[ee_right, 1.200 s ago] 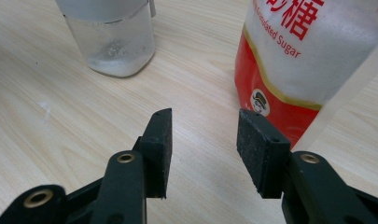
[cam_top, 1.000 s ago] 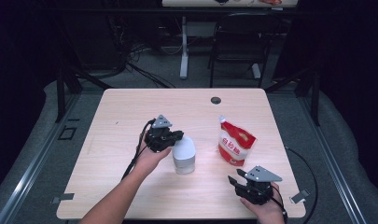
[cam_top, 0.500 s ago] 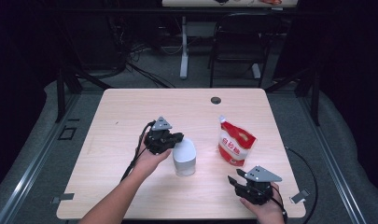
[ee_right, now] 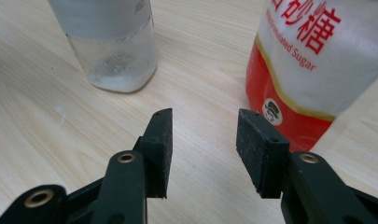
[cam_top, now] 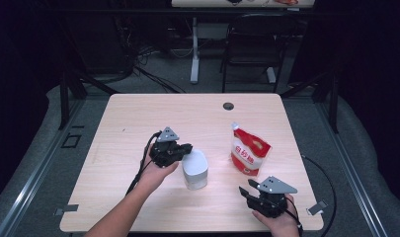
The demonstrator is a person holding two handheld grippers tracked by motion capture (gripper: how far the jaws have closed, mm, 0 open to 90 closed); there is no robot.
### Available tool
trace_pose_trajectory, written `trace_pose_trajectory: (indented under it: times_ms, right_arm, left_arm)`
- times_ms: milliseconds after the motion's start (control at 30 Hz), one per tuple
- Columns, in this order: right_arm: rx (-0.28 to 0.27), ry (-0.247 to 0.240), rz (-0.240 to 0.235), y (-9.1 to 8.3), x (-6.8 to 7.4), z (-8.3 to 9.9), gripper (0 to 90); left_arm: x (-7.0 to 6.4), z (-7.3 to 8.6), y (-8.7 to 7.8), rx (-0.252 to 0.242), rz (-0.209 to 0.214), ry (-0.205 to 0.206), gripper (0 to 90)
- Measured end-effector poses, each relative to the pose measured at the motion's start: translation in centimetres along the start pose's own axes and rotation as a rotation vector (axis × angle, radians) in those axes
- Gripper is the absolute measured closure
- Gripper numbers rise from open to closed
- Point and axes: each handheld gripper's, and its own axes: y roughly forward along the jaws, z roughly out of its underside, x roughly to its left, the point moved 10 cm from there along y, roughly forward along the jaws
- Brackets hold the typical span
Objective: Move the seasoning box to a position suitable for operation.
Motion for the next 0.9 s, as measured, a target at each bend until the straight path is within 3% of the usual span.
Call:
trace_pose_trajectory:
  times_ms: [267, 400, 633, 800, 900]
  right_arm:
    - [-0.055, -0.021, -0.035, -1.0, 1.5, -2.8, 57.3]
    - [-0.056, -0.035, -0.054, -1.1, 2.2, -3.7, 57.7]
    - [-0.077, -0.076, -0.083, 0.2, 3.6, -5.9, 61.5]
    - [-0.069, -0.076, -0.098, 1.1, 4.2, -6.2, 64.7]
    - [-0.056, -0.077, -0.115, 2.0, 4.7, -6.2, 71.8]
  left_arm:
    - [-0.6, 0.4, -0.5, 0.011, 0.001, 0.003, 85.0]
    - [-0.9, 0.6, -0.7, 0.01, 0.005, 0.002, 85.1]
    - [-0.9, 0.6, -0.6, -0.001, 0.005, 0.008, 85.7]
    - [-0.8, 0.6, -0.5, -0.018, 0.008, 0.002, 86.5]
    - [-0.8, 0.6, -0.5, -0.027, 0.012, 0.001, 86.5]
